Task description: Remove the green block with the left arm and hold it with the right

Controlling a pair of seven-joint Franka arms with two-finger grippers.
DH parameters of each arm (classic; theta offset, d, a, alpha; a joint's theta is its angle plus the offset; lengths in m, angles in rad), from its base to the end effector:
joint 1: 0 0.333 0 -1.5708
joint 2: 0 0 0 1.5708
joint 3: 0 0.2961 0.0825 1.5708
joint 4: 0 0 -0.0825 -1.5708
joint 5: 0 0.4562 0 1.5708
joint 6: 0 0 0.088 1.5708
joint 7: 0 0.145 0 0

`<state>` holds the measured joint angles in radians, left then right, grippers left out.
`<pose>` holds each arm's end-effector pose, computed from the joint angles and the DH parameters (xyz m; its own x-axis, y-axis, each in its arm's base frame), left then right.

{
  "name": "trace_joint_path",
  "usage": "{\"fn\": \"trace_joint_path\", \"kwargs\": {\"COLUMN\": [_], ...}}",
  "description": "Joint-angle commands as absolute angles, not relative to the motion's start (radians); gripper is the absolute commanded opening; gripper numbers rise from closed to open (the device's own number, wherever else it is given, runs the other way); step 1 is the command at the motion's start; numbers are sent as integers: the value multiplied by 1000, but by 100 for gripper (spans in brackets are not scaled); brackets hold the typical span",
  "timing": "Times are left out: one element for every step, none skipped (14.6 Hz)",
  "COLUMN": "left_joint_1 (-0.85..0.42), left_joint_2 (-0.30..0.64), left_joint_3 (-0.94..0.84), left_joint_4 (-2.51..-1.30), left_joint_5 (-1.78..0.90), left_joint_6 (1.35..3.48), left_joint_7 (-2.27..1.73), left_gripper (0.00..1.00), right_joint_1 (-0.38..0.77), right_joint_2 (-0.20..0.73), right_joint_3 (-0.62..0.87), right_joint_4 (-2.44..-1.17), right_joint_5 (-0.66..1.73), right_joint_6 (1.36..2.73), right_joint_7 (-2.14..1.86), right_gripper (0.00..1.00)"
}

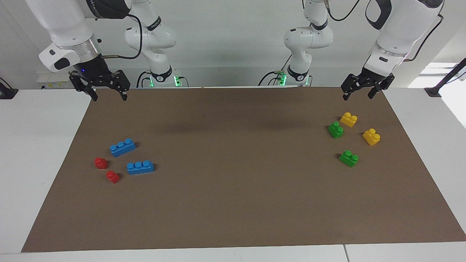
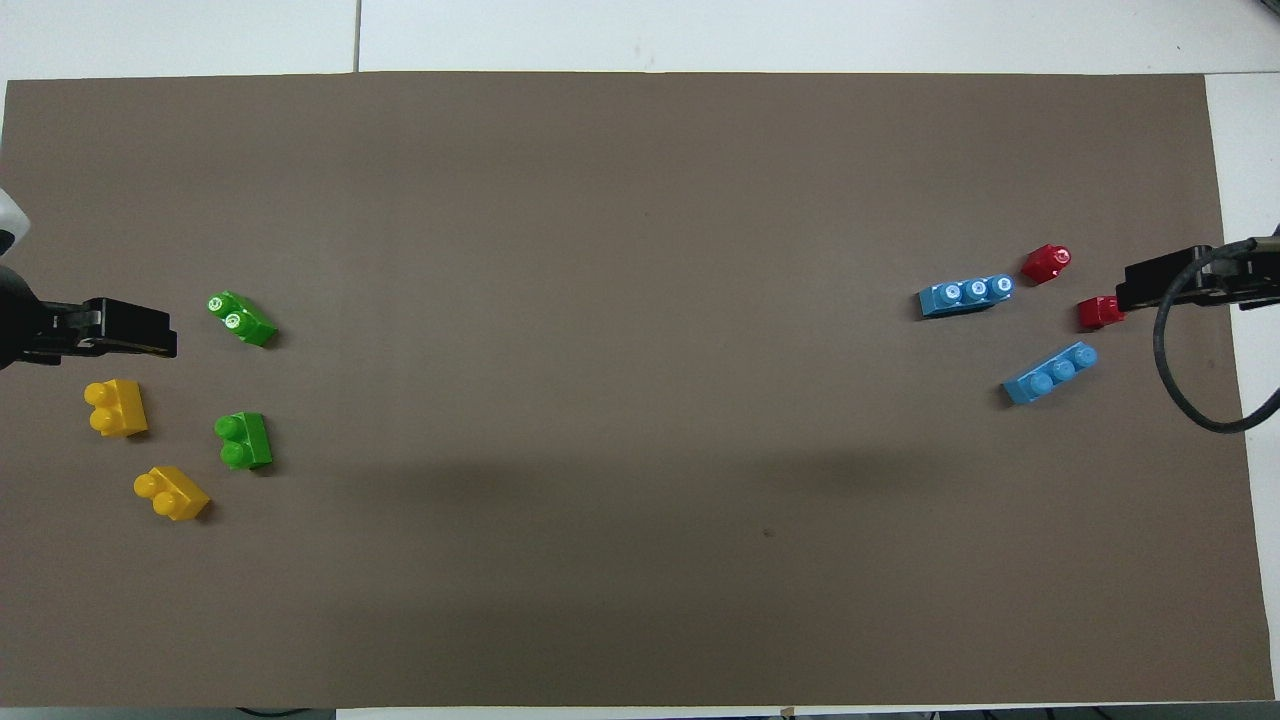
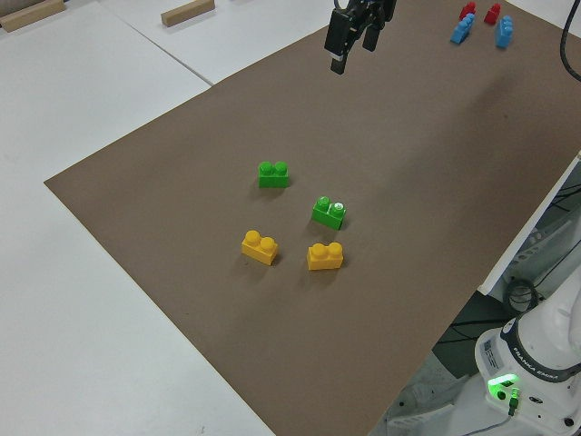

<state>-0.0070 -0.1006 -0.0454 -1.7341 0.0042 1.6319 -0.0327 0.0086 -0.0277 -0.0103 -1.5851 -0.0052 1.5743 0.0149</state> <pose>0.5998 -0.0317 0.5444 0.9998 -0.0197 -0.0014 -0.0197 -0.9998 -0.0088 0.6198 -0.0019 0.5764 0.9997 -0.0166 0.0170 -0.0167 -0.9999 0.0047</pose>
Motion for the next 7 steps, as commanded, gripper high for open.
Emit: {"fn": "trace_joint_path", "kwargs": {"left_joint_1": [-21,-21,-20,-18,-18,-18,-18], "left_joint_2": [-106,-106,-106,-106,-106,-106,-106], "left_joint_3": [-38,-38,-38,-38,-38,-38,-38], "left_joint_4": [-1735,-1735,-1735,-1735,-1735,-1735,-1735], "left_joint_5": [21,23,21,21,21,21,21], "left_joint_6": [1638,1637,1635,1635,1631,1629,1629], "left_joint_7": [-23,-23,-23,-23,-23,-23,-25], "left_gripper": [100,100,100,100,100,100,100], "right_joint_1": [9,8,6,3,3,3,3], "right_joint_2": [-26,-28,-34,-35,-35,-35,-35], "right_joint_3": [-15,-15,-15,-14,-14,-14,-14], "right_joint_4": [-1580,-1586,-1595,-1597,-1597,-1597,-1598], "right_joint_5": [-31,-31,-31,-31,-29,-29,-29], "right_joint_6": [1559,1559,1560,1560,1560,1559,1559], "right_joint_7": [-2,-2,-2,-2,-2,-2,2], "right_gripper": [100,100,100,100,100,100,100]}}
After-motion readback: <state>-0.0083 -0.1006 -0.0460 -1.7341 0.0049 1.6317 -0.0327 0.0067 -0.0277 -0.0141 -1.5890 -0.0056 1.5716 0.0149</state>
